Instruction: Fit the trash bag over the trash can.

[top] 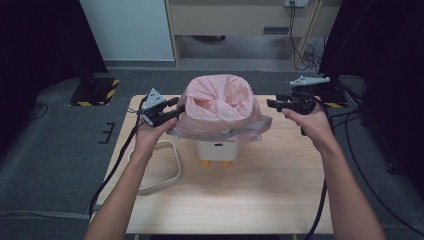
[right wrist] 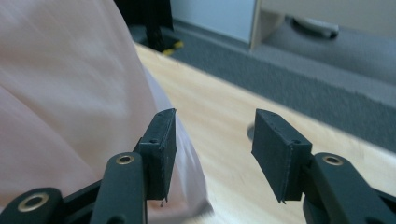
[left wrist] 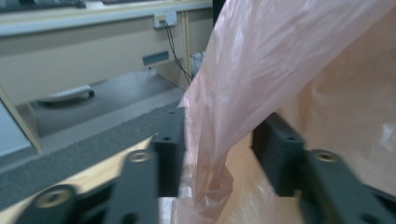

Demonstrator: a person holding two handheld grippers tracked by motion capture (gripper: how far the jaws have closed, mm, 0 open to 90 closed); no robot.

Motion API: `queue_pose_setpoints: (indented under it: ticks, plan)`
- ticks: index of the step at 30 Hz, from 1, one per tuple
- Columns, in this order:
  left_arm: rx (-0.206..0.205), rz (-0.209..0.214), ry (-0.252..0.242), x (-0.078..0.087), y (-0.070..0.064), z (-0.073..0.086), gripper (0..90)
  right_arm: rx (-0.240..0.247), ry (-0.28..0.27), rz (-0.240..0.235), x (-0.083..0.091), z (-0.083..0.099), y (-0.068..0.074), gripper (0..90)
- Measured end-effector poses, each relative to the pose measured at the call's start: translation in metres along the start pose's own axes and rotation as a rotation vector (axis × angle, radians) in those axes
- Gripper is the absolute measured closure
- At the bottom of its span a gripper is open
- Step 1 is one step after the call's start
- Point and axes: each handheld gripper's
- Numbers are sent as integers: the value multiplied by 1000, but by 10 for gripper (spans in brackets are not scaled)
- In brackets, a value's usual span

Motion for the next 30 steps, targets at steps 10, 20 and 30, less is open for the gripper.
queue_pose_setpoints:
  ticks: [10, 20, 30]
  plan:
    - [-41, 21, -25, 8, -2, -11, 486, 108, -121, -177, -7, -93, 66, 717]
    - [-61, 39, -34, 15, -6, -15, 484, 178, -123, -324, -49, -122, 124, 769]
    - [-78, 75, -24, 12, -4, -15, 628, 238, -63, -434, -75, -113, 157, 803]
Point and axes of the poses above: each handheld gripper's, and its own axes: x roughly backward along the jaws, z roughly out of its underside, y roughly to its left, and after that the axes turned 14 degrees about -y, right-handed
